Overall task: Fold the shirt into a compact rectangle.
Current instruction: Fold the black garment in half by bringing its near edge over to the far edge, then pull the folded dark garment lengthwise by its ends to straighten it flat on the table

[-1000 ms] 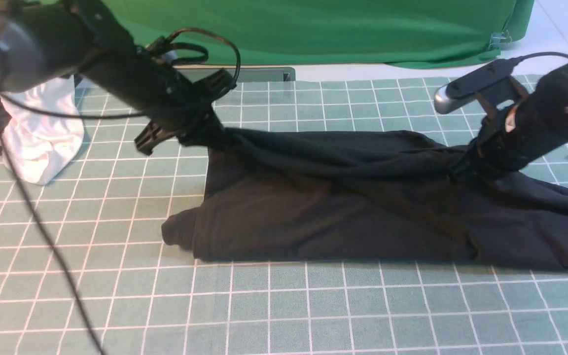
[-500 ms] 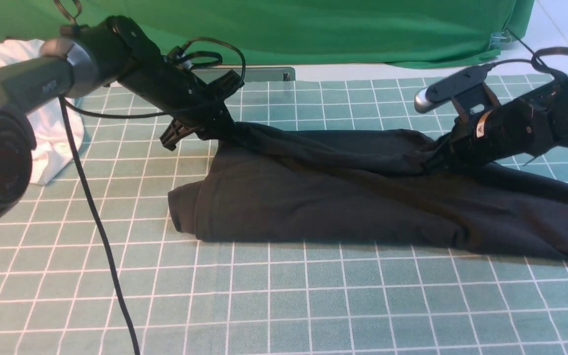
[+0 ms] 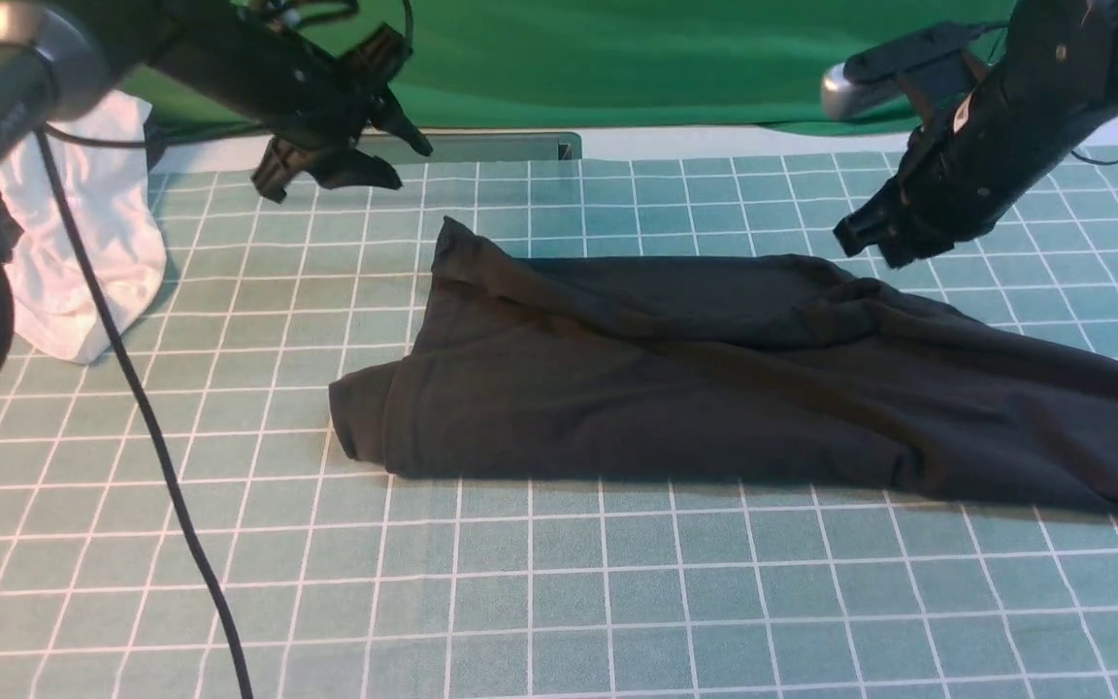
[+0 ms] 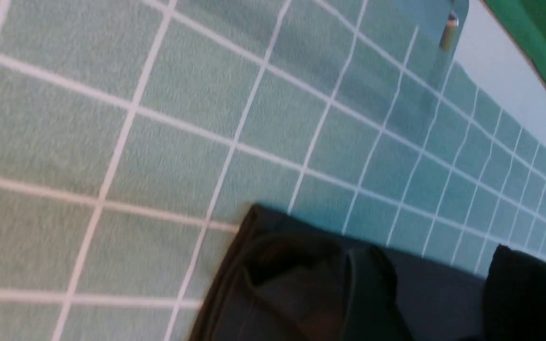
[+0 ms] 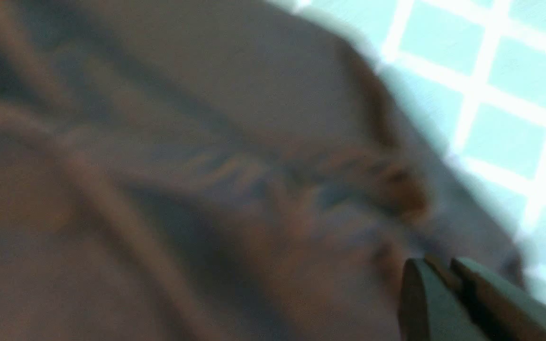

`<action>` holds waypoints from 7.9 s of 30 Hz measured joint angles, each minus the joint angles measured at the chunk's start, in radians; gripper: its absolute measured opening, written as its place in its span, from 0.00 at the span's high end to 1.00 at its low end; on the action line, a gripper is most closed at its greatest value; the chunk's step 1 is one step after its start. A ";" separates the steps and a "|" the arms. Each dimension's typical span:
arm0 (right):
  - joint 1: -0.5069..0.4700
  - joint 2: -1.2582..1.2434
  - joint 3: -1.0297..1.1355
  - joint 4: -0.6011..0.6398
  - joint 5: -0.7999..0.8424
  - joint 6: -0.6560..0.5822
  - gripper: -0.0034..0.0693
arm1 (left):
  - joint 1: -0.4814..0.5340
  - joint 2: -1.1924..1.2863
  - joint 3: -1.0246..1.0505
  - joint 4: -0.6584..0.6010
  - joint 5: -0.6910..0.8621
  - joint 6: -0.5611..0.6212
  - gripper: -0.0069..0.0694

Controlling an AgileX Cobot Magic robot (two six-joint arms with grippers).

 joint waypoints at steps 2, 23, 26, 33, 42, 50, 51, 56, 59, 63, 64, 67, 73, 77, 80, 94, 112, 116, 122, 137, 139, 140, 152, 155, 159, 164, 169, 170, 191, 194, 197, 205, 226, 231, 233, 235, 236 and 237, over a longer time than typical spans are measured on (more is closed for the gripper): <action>0.000 0.011 -0.005 0.056 0.062 -0.023 0.85 | 0.004 -0.001 -0.031 0.013 0.099 0.001 0.46; -0.023 0.212 -0.026 0.097 -0.586 0.008 0.85 | -0.011 -0.004 -0.059 0.107 0.144 0.019 0.78; -0.046 0.204 -0.070 0.097 -0.491 0.008 0.86 | -0.011 -0.006 -0.059 0.107 0.186 0.036 0.78; -0.088 0.113 -0.170 0.091 -0.068 -0.043 0.92 | -0.049 -0.030 -0.053 0.127 0.192 0.065 0.78; -0.142 0.071 -0.187 0.098 0.124 -0.078 0.92 | -0.126 -0.051 -0.016 0.242 0.199 0.066 0.78; -0.160 0.046 -0.168 0.099 0.301 -0.101 0.92 | -0.117 -0.261 0.391 0.228 0.195 0.039 0.78; -0.160 0.025 -0.151 0.099 0.307 -0.103 0.92 | -0.119 -0.287 0.477 0.230 0.202 0.039 0.77; -0.160 -0.037 -0.104 0.103 0.320 -0.101 0.92 | -0.116 -0.314 0.608 0.242 0.212 0.038 0.75; -0.160 -0.055 -0.089 0.106 0.323 -0.100 0.92 | -0.116 -0.320 0.611 0.272 0.196 0.036 0.69; -0.160 -0.056 -0.077 0.106 0.317 -0.092 0.92 | -0.116 -0.314 0.611 0.313 0.111 0.022 0.54; -0.160 -0.056 -0.076 0.107 0.317 -0.089 0.92 | -0.115 -0.307 0.610 0.311 0.100 0.022 0.52; -0.160 -0.056 -0.075 0.109 0.317 -0.083 0.92 | -0.115 -0.276 0.610 0.307 0.090 0.022 0.43; -0.160 -0.056 -0.075 0.110 0.316 -0.080 0.92 | -0.115 -0.245 0.573 0.306 0.105 0.020 0.29; -0.160 -0.056 -0.075 0.110 0.315 -0.080 0.92 | -0.115 -0.245 0.484 0.302 0.169 0.018 0.22; -0.160 -0.056 -0.075 0.110 0.315 -0.078 0.92 | -0.118 -0.248 0.453 0.299 0.183 0.012 0.20; -0.160 -0.056 -0.075 0.110 0.307 -0.077 0.92 | -0.201 -0.204 0.524 0.357 0.151 -0.048 0.20; -0.160 -0.056 -0.075 0.110 0.297 -0.077 0.92 | -0.222 -0.163 0.519 0.360 0.104 -0.071 0.23; -0.160 -0.056 -0.075 0.110 0.296 -0.077 0.92 | -0.222 -0.158 0.519 0.334 0.113 -0.054 0.43; -0.160 -0.056 -0.075 0.110 0.296 -0.073 0.92 | -0.211 -0.151 0.522 0.229 0.159 0.040 0.80; -0.162 -0.259 0.066 0.101 0.315 -0.074 0.92 | -0.051 -0.362 0.830 0.230 0.178 0.170 0.80; -0.169 -0.321 0.139 0.101 0.318 -0.073 0.92 | -0.037 -0.398 0.877 0.244 0.178 0.180 0.80; -0.180 -0.375 0.216 0.101 0.319 -0.073 0.92 | -0.027 -0.438 0.912 0.269 0.182 0.188 0.80; -0.408 -0.442 0.497 0.096 0.187 -0.075 0.86 | -0.022 -0.526 0.961 0.439 0.184 0.120 0.80; -0.442 -0.410 0.497 0.091 0.152 -0.072 0.72 | -0.022 -0.526 0.961 0.440 0.181 0.115 0.80; -0.451 -0.356 0.497 0.069 0.135 -0.071 0.49 | -0.022 -0.526 0.961 0.441 0.178 0.115 0.80; -0.451 -0.272 0.497 0.021 0.161 -0.068 0.28 | -0.022 -0.526 0.961 0.442 0.169 0.115 0.80; -0.451 -0.178 0.497 0.002 0.128 -0.044 0.25 | -0.022 -0.526 0.961 0.443 0.161 0.115 0.80; -0.451 -0.158 0.497 0.001 0.114 -0.044 0.24 | -0.022 -0.526 0.961 0.443 0.159 0.115 0.80; -0.451 -0.045 0.356 0.000 0.043 -0.031 0.87 | -0.022 -0.526 0.961 0.472 0.132 0.112 0.80; -0.451 -0.020 0.352 -0.015 0.033 -0.010 0.86 | -0.022 -0.526 0.961 0.482 0.129 0.112 0.80; -0.448 -0.001 0.324 -0.067 0.093 0.061 0.80 | -0.022 -0.526 0.961 0.484 0.124 0.109 0.80; -0.479 -0.048 0.154 -0.114 0.294 0.132 0.31 | -0.022 -0.526 0.961 0.495 0.116 0.097 0.80; -0.451 -0.011 0.372 -0.017 -0.061 0.168 0.17 | -0.022 -0.526 0.961 0.475 0.103 0.105 0.80; -0.453 0.004 0.365 0.056 -0.061 0.123 0.40 | -0.022 -0.526 0.961 0.473 0.095 0.105 0.80; -0.453 0.005 0.363 0.085 -0.055 0.099 0.62 | -0.022 -0.526 0.961 0.473 0.092 0.105 0.80; -0.452 0.005 0.352 0.094 -0.036 0.074 0.79 | -0.021 -0.526 0.961 0.472 0.087 0.105 0.80; -0.452 0.005 0.349 0.095 -0.029 0.068 0.79 | -0.021 -0.526 0.961 0.472 0.086 0.105 0.80; -0.452 0.004 0.347 0.095 -0.021 0.061 0.79 | -0.021 -0.526 0.961 0.472 0.083 0.105 0.80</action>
